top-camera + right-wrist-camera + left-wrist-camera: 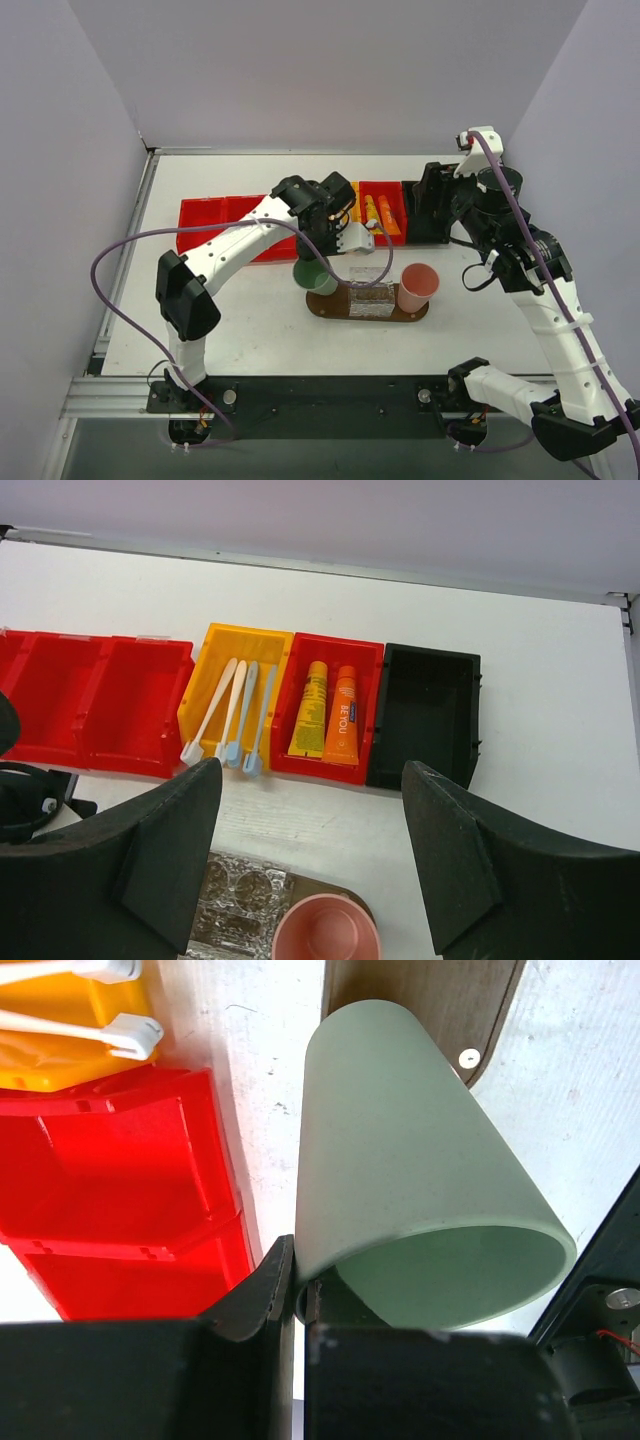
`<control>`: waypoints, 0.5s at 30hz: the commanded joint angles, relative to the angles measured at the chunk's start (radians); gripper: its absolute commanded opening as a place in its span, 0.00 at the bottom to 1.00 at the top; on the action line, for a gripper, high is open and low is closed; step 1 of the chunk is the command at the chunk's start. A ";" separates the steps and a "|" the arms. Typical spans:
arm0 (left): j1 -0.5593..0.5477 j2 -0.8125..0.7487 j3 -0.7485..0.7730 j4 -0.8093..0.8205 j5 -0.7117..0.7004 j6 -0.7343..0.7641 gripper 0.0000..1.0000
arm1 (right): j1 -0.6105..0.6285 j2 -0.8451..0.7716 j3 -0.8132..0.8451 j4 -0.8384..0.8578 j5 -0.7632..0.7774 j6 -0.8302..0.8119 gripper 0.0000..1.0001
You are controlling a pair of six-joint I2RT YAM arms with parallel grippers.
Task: Prepare toiletry sets of a toothbrush and toothpaste on the tray
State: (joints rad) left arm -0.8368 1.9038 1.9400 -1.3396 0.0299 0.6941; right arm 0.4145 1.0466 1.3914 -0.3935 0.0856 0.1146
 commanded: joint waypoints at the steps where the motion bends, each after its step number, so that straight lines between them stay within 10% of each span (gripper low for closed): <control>1: -0.018 -0.060 0.002 -0.231 -0.010 0.035 0.00 | -0.013 -0.019 -0.014 0.024 -0.021 -0.001 0.67; 15: -0.058 -0.025 -0.013 -0.231 -0.008 0.084 0.00 | -0.036 -0.014 -0.028 0.024 -0.067 0.019 0.67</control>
State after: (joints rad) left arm -0.8925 1.8851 1.8912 -1.3437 0.0154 0.7460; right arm 0.3874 1.0443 1.3693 -0.3935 0.0368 0.1246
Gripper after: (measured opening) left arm 0.087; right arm 0.672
